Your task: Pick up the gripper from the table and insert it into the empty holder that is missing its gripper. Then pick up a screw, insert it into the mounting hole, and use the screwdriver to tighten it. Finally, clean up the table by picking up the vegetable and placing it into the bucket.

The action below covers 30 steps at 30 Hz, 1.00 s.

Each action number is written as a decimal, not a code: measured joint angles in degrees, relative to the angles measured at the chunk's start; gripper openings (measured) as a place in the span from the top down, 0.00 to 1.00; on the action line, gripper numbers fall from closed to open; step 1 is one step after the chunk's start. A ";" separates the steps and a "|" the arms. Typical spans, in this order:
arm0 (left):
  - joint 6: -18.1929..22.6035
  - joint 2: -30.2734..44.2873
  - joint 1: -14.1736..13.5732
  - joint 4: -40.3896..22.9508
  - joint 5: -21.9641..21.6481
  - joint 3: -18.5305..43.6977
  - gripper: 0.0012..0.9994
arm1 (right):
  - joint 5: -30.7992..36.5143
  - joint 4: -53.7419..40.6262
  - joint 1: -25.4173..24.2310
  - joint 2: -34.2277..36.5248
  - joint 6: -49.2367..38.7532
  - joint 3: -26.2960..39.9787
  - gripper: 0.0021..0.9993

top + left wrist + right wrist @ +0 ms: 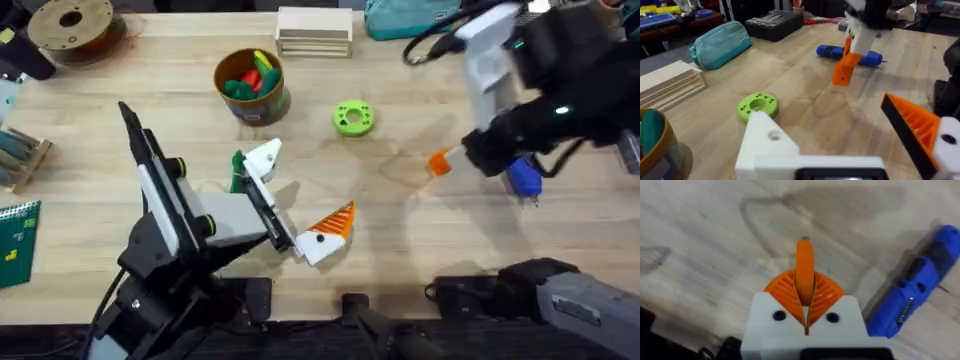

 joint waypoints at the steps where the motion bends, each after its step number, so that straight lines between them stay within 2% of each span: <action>1: 0.00 0.01 0.00 0.00 0.00 0.00 0.01 | 0.00 -0.21 0.00 -1.62 0.91 0.82 0.98; 5: 0.00 0.02 0.00 0.00 0.00 0.00 0.01 | -0.44 -0.01 -0.06 -9.45 4.18 2.98 0.98; 8: 0.00 0.01 0.00 0.01 0.00 0.00 0.01 | -3.89 -0.13 -1.34 -15.95 6.99 3.04 0.98; 11: 0.00 0.01 0.00 0.01 0.00 0.00 0.01 | -9.51 2.12 -4.26 -21.79 10.37 1.93 0.98; 12: 0.00 0.02 0.00 0.01 0.00 0.00 0.01 | -16.63 7.39 -6.66 -26.19 14.31 -2.62 0.98; 13: 0.00 0.01 0.00 0.00 0.00 0.00 0.01 | -19.34 9.60 -7.12 -27.05 15.99 -4.91 0.98; 17: 0.00 0.02 0.00 0.00 0.00 0.00 0.01 | -30.90 20.45 -7.52 -26.82 25.12 -14.38 0.98; 20: 0.00 0.00 0.00 0.00 0.00 0.00 0.01 | -38.11 25.77 -7.52 -24.71 33.39 -18.83 0.98; 25: -0.20 0.00 0.00 0.09 0.00 0.00 0.01 | -46.36 28.23 -7.33 -20.76 43.49 -20.17 0.98; 30: -4.42 0.00 0.00 0.09 0.00 0.00 0.01 | -52.38 32.34 -5.02 -16.06 51.91 -20.17 0.98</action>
